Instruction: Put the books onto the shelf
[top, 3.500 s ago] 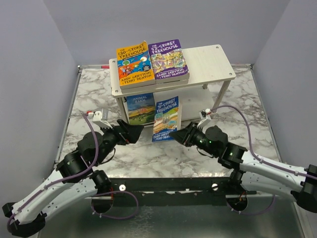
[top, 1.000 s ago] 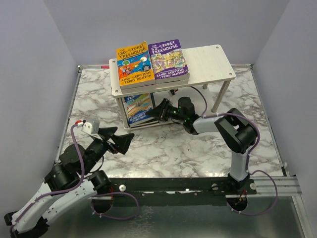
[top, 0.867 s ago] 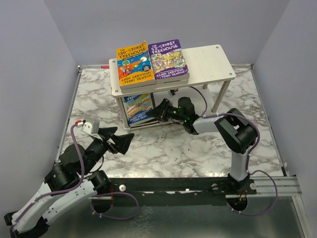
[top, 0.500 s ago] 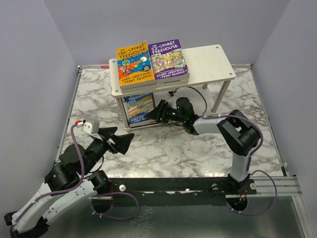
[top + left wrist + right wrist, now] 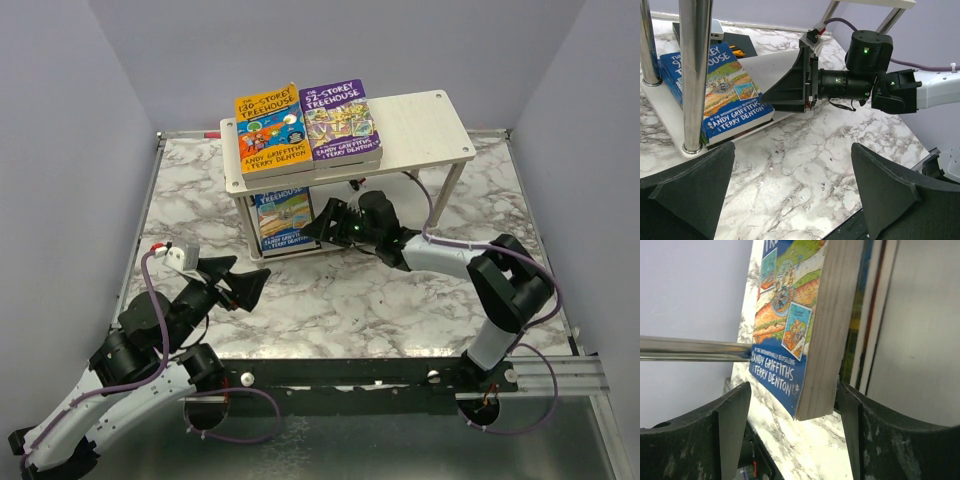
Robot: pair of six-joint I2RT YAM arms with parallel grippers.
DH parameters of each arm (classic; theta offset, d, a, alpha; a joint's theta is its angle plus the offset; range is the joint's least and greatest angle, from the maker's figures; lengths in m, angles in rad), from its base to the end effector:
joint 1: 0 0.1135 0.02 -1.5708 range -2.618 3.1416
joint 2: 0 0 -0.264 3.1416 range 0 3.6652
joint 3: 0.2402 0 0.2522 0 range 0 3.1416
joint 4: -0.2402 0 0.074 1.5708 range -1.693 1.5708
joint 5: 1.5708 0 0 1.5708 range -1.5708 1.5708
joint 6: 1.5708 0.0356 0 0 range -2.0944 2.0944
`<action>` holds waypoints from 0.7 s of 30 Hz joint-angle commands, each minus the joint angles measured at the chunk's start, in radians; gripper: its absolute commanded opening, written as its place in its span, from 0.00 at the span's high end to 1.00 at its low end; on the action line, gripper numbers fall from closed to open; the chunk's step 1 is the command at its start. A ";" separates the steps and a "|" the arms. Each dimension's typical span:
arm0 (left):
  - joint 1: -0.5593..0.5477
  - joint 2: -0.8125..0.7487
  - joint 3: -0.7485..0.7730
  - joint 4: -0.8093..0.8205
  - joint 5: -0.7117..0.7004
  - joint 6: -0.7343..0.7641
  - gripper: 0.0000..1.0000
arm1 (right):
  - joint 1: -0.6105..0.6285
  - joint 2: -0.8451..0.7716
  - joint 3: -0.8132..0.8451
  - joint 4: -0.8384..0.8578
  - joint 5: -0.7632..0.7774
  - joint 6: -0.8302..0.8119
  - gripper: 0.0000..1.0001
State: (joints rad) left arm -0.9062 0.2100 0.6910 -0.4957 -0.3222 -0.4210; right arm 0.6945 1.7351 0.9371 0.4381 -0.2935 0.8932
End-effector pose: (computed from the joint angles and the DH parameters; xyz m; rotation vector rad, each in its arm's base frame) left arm 0.0452 -0.0395 0.3335 0.1373 1.6340 -0.7755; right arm 0.2841 0.2500 0.2024 -0.0056 2.1608 1.2837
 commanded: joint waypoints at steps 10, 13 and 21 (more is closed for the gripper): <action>0.002 -0.009 -0.007 0.013 -0.010 0.014 0.01 | 0.001 -0.037 0.072 -0.256 0.260 -0.111 0.41; 0.003 -0.014 -0.007 0.013 -0.009 0.014 0.01 | 0.002 -0.024 0.083 -0.237 0.258 -0.118 0.48; 0.002 -0.021 -0.007 0.013 -0.009 0.015 0.01 | 0.002 -0.016 0.105 -0.249 0.360 -0.096 0.71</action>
State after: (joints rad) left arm -0.9062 0.2054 0.6910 -0.4957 -0.3225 -0.4210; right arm 0.6941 1.6974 1.0172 0.2237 -0.0353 0.7929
